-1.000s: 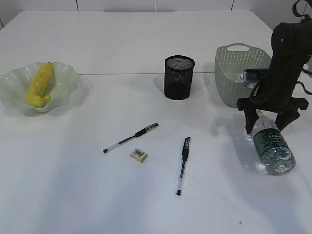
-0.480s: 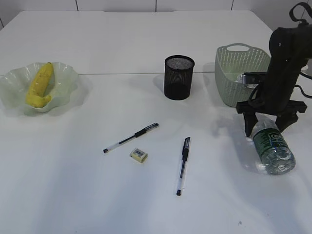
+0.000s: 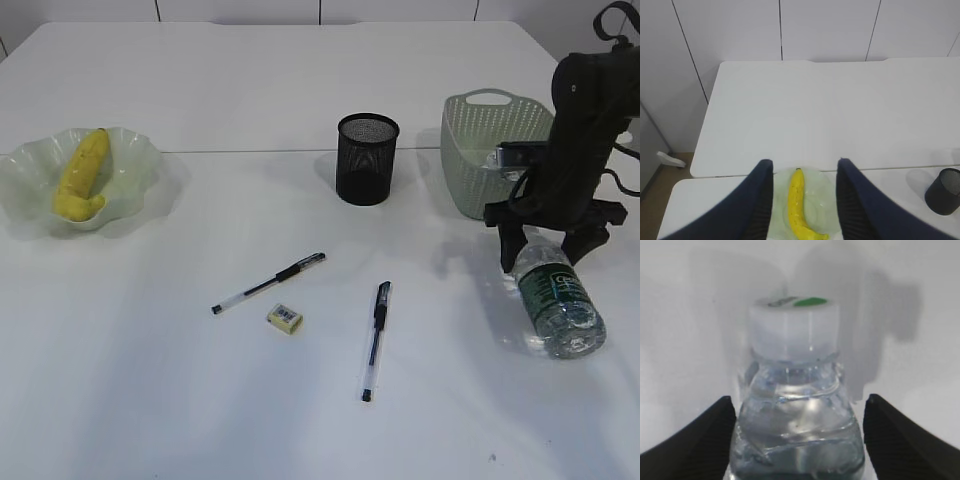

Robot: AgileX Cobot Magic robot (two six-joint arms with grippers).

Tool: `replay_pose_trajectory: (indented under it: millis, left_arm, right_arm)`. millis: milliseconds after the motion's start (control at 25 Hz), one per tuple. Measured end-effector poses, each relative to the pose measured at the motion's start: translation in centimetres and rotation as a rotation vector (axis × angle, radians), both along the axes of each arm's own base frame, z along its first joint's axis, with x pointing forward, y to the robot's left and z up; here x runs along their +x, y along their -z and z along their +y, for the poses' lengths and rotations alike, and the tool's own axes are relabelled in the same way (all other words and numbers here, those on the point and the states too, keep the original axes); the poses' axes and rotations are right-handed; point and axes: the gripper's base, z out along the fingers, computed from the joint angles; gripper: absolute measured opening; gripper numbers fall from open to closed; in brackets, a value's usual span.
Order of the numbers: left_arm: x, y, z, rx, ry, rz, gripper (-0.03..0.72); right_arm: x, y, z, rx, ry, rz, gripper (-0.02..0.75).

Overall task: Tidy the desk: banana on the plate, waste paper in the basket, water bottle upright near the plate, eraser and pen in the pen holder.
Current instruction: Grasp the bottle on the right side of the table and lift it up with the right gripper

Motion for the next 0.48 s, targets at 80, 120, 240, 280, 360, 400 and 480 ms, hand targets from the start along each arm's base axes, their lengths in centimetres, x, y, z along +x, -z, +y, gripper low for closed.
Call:
replay_pose_trajectory:
  millis: [80,120,240,280,360,400,480]
  left_arm:
    - [0.0,0.0,0.0,0.0,0.0,0.0,0.289]
    - [0.0,0.0,0.0,0.0,0.0,0.0,0.289]
    - [0.0,0.0,0.0,0.0,0.0,0.0,0.289]
    - [0.0,0.0,0.0,0.0,0.0,0.0,0.289]
    - [0.0,0.0,0.0,0.0,0.0,0.0,0.289]
    - [0.0,0.0,0.0,0.0,0.0,0.0,0.289]
    - [0.0,0.0,0.0,0.0,0.0,0.0,0.289]
  right_arm:
    - [0.09,-0.05,0.0,0.0,0.0,-0.007,0.587]
    - [0.11,-0.05,0.0,0.0,0.0,-0.01,0.587]
    - [0.16,-0.05,0.0,0.0,0.0,-0.016,0.587]
    - [0.18,-0.06,0.0,0.0,0.0,-0.017,0.587]
    - [0.19,-0.06,0.0,0.0,0.0,-0.018,0.587]
    - [0.19,-0.06,0.0,0.0,0.0,-0.018,0.587]
    - [0.19,-0.06,0.0,0.0,0.0,-0.018,0.583]
